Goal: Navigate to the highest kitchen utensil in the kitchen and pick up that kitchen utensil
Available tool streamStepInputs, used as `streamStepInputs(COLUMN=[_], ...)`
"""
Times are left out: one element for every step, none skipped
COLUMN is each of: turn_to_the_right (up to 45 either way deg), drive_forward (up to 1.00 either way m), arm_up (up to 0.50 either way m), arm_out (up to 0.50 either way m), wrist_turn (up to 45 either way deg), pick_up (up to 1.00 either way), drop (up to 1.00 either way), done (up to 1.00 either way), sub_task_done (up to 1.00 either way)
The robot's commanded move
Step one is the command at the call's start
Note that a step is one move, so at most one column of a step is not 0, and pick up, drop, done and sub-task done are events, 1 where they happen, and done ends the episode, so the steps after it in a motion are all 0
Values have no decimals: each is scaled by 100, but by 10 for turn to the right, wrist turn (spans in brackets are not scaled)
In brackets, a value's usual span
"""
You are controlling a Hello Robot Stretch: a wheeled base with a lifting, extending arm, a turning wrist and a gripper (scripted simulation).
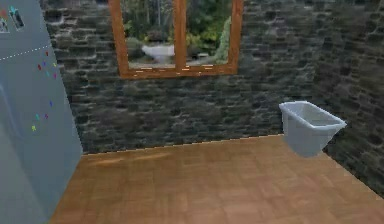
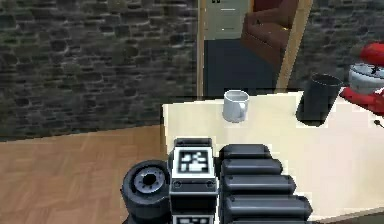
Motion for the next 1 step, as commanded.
streamStepInputs(turn_to_the_right=[270], drive_forward=[0], arm_up=[0], arm_out=[0], wrist_turn=[0], pick_up=[0], drop=[0], done=[0], sub_task_done=[0])
